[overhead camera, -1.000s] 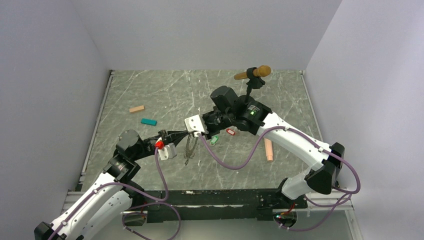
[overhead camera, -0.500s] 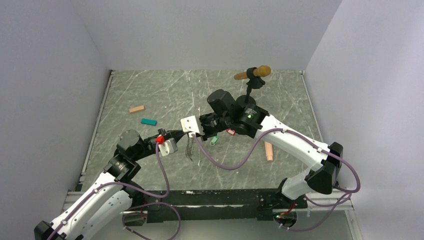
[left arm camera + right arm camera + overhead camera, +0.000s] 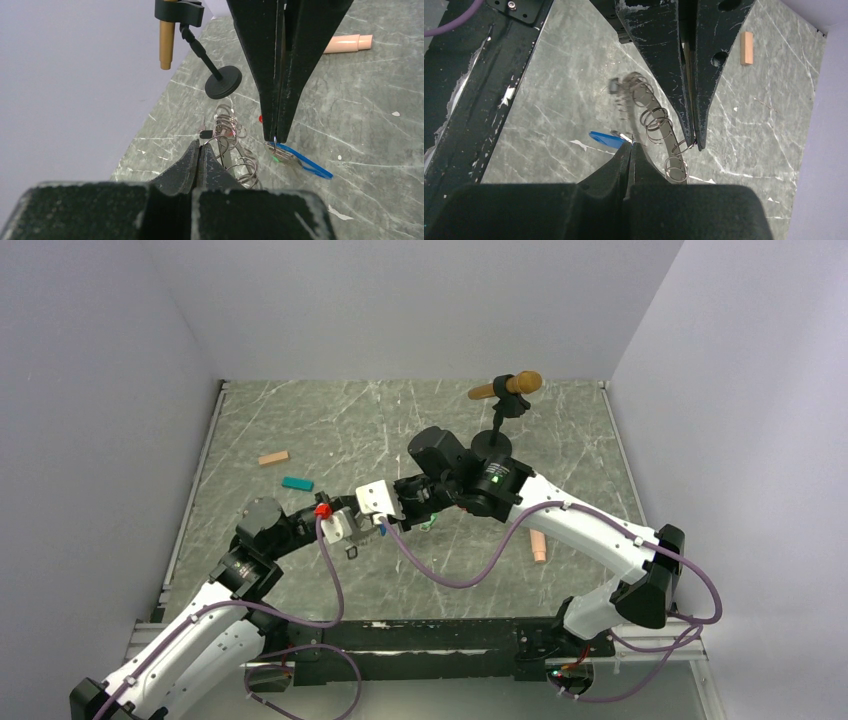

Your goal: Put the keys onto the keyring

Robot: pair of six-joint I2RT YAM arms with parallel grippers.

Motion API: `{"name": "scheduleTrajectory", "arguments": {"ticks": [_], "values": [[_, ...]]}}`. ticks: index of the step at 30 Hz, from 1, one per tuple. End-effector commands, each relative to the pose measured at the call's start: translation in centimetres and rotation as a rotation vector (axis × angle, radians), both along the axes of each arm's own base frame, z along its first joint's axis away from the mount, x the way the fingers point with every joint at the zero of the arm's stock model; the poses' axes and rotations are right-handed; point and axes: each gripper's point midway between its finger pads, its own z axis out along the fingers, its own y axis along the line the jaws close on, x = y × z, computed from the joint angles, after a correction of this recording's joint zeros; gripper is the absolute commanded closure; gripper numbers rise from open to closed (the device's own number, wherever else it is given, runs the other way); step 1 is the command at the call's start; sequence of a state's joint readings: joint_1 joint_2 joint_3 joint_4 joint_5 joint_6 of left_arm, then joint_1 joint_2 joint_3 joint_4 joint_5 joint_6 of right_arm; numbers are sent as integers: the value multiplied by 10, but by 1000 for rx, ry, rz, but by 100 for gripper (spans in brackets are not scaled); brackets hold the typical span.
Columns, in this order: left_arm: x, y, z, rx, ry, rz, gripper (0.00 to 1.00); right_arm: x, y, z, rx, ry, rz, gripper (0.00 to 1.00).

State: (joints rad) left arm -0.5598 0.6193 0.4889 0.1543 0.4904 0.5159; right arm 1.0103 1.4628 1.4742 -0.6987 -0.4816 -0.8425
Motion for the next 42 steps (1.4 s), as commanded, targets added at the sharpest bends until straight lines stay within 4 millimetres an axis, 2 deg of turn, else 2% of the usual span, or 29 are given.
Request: {"name": "scheduleTrajectory", "arguments": {"ticks": [1,8,12,18,23,32,42], "values": [[1,1,40,-70,-93,7,100,-4,4,19,54,16,1,100],[-2,0,40,-75,-92,-6,100,2,8,16,61,32,-28,100],[-4,-2,41,-78,-92,-22,100,17,-7,27,82,76,-93,100],[-11,-6,42,-83,-101,-53,100,6,-24,28,83,123,-111,100],[-10,-8,42,-102,-74,-46,100,17,-24,34,153,109,-212,100],[-12,-15,40,-158,-36,-57,100,39,-30,27,180,17,-313,100],[-9,-17,38,-161,-3,-36,100,38,-29,34,207,0,-298,100]]}}
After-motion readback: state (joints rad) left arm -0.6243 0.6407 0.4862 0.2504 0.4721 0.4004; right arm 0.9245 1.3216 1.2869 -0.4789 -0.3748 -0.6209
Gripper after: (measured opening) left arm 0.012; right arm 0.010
